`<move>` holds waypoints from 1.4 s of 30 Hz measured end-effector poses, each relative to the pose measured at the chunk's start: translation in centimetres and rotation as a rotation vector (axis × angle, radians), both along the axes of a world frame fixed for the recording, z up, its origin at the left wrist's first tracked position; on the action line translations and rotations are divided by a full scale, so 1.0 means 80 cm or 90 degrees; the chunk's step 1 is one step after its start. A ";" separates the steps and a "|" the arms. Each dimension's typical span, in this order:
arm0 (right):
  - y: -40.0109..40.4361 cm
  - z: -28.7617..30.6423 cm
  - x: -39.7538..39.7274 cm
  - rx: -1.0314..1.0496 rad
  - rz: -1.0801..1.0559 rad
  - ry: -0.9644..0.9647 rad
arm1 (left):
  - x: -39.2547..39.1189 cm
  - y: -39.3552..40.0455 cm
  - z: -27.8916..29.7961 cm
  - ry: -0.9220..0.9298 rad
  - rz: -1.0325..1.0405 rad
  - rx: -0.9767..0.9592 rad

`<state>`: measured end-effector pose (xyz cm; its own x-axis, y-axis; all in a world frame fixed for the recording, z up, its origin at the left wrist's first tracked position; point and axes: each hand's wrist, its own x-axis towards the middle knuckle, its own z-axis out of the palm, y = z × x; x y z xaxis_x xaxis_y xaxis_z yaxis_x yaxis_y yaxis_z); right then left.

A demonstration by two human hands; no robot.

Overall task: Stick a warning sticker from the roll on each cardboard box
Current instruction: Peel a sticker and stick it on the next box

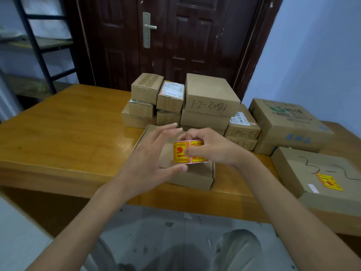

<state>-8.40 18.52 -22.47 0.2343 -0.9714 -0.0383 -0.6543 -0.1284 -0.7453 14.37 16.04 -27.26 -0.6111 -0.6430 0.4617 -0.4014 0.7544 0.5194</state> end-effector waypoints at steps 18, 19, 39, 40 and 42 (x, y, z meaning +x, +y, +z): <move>0.020 -0.040 0.012 -0.044 -0.160 -0.395 | 0.002 -0.032 -0.028 0.133 0.108 0.209; 0.019 -0.040 0.015 -0.052 -0.164 -0.401 | 0.001 -0.034 -0.028 0.123 0.110 0.207; 0.004 -0.058 0.027 -0.388 -0.227 0.065 | 0.003 -0.024 -0.011 0.197 -0.030 0.230; 0.008 -0.057 0.027 -0.380 -0.209 0.071 | 0.005 -0.022 -0.011 0.205 -0.025 0.222; 0.015 -0.056 0.028 -0.379 -0.179 0.091 | 0.008 -0.020 -0.012 0.202 -0.015 0.203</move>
